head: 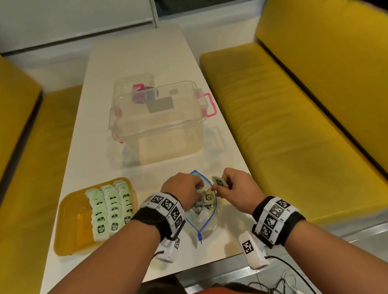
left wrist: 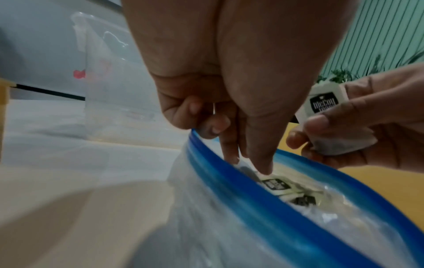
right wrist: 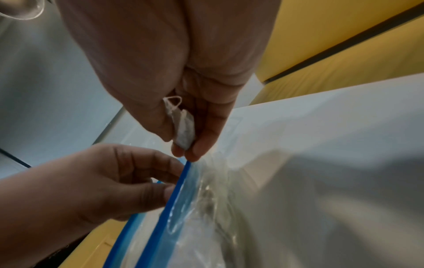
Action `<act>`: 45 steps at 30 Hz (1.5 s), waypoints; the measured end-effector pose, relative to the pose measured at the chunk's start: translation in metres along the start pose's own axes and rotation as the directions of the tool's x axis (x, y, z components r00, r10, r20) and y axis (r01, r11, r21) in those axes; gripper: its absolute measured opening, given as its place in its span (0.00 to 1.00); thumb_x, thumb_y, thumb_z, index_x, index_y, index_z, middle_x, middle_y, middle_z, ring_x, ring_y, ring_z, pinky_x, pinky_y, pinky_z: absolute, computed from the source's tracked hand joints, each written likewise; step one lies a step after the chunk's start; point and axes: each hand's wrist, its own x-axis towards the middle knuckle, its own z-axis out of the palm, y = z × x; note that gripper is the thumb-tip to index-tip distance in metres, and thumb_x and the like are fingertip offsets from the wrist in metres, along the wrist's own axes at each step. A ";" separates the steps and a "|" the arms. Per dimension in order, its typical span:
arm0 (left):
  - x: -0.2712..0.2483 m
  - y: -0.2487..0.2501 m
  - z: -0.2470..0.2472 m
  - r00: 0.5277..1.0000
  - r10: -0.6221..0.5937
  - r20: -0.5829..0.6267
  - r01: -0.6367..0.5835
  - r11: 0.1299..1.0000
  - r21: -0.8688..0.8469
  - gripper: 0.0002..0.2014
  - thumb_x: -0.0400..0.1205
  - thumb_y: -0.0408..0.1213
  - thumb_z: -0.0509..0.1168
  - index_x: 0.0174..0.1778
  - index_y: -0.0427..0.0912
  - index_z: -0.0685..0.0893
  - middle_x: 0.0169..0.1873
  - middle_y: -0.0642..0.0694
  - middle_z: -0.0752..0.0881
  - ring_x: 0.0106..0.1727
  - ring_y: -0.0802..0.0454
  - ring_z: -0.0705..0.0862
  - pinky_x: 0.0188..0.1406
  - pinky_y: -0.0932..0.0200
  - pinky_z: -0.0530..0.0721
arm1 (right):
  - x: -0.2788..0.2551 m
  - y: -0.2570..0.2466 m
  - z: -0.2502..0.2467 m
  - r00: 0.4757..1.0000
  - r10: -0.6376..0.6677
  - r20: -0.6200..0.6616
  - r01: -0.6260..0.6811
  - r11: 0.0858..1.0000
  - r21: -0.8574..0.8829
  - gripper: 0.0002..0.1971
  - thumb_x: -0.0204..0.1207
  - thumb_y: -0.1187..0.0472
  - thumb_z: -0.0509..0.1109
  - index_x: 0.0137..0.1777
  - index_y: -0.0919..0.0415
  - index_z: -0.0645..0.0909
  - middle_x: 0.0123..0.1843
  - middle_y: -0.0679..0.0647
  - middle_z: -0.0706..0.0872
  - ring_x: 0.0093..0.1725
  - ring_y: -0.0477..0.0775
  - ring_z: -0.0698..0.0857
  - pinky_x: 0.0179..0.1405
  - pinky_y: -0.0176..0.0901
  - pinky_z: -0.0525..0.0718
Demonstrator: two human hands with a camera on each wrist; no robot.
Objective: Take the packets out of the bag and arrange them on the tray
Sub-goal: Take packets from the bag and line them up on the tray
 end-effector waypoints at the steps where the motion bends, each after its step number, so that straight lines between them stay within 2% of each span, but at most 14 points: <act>1: 0.001 0.000 0.002 1.000 -0.005 0.008 0.005 1.000 0.023 0.15 0.79 0.47 0.68 0.61 0.53 0.84 0.57 0.51 0.86 0.55 0.48 0.84 0.53 0.54 0.83 | 0.000 0.000 0.000 1.000 0.009 0.002 -0.009 1.000 0.016 0.15 0.74 0.56 0.76 0.34 0.55 0.72 0.31 0.52 0.86 0.35 0.54 0.88 0.35 0.54 0.86; 5: 0.006 0.001 0.008 0.999 -0.021 0.045 0.016 0.993 0.120 0.11 0.78 0.46 0.68 0.56 0.53 0.83 0.52 0.49 0.86 0.51 0.46 0.84 0.43 0.57 0.78 | 0.000 -0.007 -0.003 0.998 0.006 0.058 -0.012 0.995 0.101 0.09 0.79 0.68 0.65 0.43 0.54 0.71 0.39 0.49 0.91 0.35 0.47 0.88 0.39 0.50 0.89; 9: 0.006 0.003 0.013 0.999 -0.014 0.031 0.008 0.981 0.194 0.13 0.79 0.48 0.66 0.58 0.49 0.82 0.53 0.48 0.84 0.52 0.44 0.84 0.47 0.52 0.83 | 0.004 -0.011 -0.004 0.995 -0.022 0.097 0.013 0.996 0.091 0.15 0.80 0.72 0.57 0.49 0.49 0.75 0.38 0.50 0.88 0.35 0.48 0.84 0.41 0.47 0.86; 13: 0.009 0.003 0.014 0.998 -0.060 0.028 0.053 0.981 0.188 0.13 0.83 0.50 0.59 0.54 0.48 0.83 0.47 0.44 0.86 0.47 0.43 0.84 0.42 0.53 0.81 | 0.010 -0.012 0.002 0.994 0.000 0.113 -0.010 0.996 0.092 0.20 0.78 0.74 0.54 0.45 0.47 0.80 0.36 0.51 0.85 0.36 0.51 0.80 0.42 0.52 0.83; 19: 0.010 0.005 0.009 0.993 -0.081 0.084 0.066 0.984 0.168 0.10 0.81 0.47 0.61 0.50 0.49 0.86 0.45 0.46 0.86 0.46 0.44 0.85 0.39 0.56 0.79 | 0.014 -0.017 0.007 0.981 0.038 0.191 -0.042 0.999 0.019 0.17 0.81 0.72 0.54 0.50 0.57 0.83 0.42 0.53 0.90 0.29 0.36 0.78 0.32 0.29 0.72; 24: 0.009 0.003 0.006 0.994 -0.076 0.081 0.061 0.984 0.167 0.12 0.81 0.41 0.60 0.52 0.48 0.87 0.45 0.45 0.87 0.44 0.43 0.85 0.40 0.54 0.82 | 0.017 -0.018 0.006 0.975 0.036 0.220 -0.010 0.993 -0.117 0.17 0.80 0.70 0.55 0.53 0.58 0.84 0.49 0.53 0.91 0.47 0.50 0.83 0.42 0.34 0.74; 28: 0.008 -0.001 0.000 0.999 -0.047 0.020 0.044 0.990 0.131 0.13 0.82 0.37 0.59 0.53 0.48 0.88 0.46 0.44 0.87 0.46 0.42 0.85 0.38 0.55 0.78 | 0.018 -0.018 0.007 0.977 0.040 0.212 -0.008 0.989 -0.148 0.15 0.83 0.68 0.55 0.52 0.56 0.84 0.49 0.52 0.90 0.47 0.50 0.83 0.41 0.34 0.74; 31: 0.004 -0.004 -0.007 1.000 -0.014 -0.017 0.016 0.996 0.091 0.13 0.83 0.38 0.57 0.52 0.49 0.87 0.47 0.45 0.87 0.47 0.43 0.85 0.39 0.55 0.78 | 0.019 -0.018 0.007 0.979 0.035 0.200 -0.006 0.989 -0.145 0.14 0.84 0.66 0.55 0.50 0.54 0.82 0.44 0.51 0.88 0.46 0.53 0.84 0.43 0.40 0.77; 35: -0.007 -0.010 -0.023 0.992 0.061 -0.106 -0.061 0.998 0.004 0.15 0.84 0.41 0.55 0.58 0.52 0.86 0.51 0.47 0.88 0.51 0.44 0.85 0.49 0.50 0.83 | 0.020 -0.025 0.007 0.986 -0.009 0.169 0.038 0.985 -0.169 0.10 0.85 0.63 0.58 0.54 0.56 0.82 0.43 0.49 0.83 0.42 0.51 0.80 0.40 0.40 0.72; 37: -0.014 -0.015 -0.031 0.985 0.074 -0.157 -0.084 0.995 -0.055 0.13 0.84 0.43 0.56 0.57 0.54 0.85 0.50 0.49 0.89 0.51 0.46 0.85 0.51 0.50 0.83 | 0.018 -0.033 0.005 0.989 -0.064 0.133 0.080 0.989 -0.121 0.06 0.82 0.60 0.65 0.56 0.53 0.81 0.35 0.46 0.80 0.33 0.45 0.76 0.35 0.38 0.70; 39: -0.020 -0.019 -0.038 0.976 0.082 -0.199 -0.105 0.989 -0.104 0.11 0.84 0.44 0.58 0.56 0.56 0.85 0.49 0.51 0.89 0.51 0.48 0.85 0.51 0.50 0.83 | 0.013 -0.045 0.003 0.982 -0.146 0.118 0.148 0.989 -0.015 0.09 0.77 0.60 0.70 0.57 0.52 0.81 0.27 0.43 0.74 0.27 0.41 0.73 0.30 0.31 0.69; 41: -0.027 -0.022 -0.043 0.973 0.084 -0.214 -0.115 0.983 -0.141 0.11 0.82 0.45 0.59 0.55 0.57 0.84 0.49 0.51 0.89 0.51 0.48 0.85 0.51 0.49 0.83 | 0.010 -0.058 0.002 0.977 -0.177 0.122 0.161 0.978 0.131 0.11 0.74 0.62 0.71 0.56 0.56 0.84 0.23 0.40 0.74 0.25 0.38 0.73 0.30 0.26 0.71; 43: -0.033 -0.024 -0.048 0.972 0.075 -0.225 -0.112 0.981 -0.159 0.10 0.82 0.46 0.60 0.54 0.57 0.84 0.48 0.50 0.89 0.50 0.48 0.86 0.50 0.50 0.84 | 0.009 -0.066 0.002 0.972 -0.193 0.131 0.162 0.963 0.217 0.10 0.72 0.59 0.73 0.53 0.58 0.85 0.24 0.39 0.77 0.26 0.37 0.74 0.31 0.26 0.72; 45: -0.038 -0.026 -0.053 0.963 0.063 -0.260 -0.115 0.975 -0.188 0.08 0.81 0.48 0.61 0.52 0.58 0.84 0.46 0.52 0.89 0.48 0.50 0.86 0.48 0.50 0.84 | 0.011 -0.070 0.006 0.965 -0.228 0.129 0.197 0.955 0.220 0.06 0.73 0.59 0.75 0.48 0.55 0.86 0.31 0.45 0.84 0.31 0.38 0.78 0.35 0.34 0.78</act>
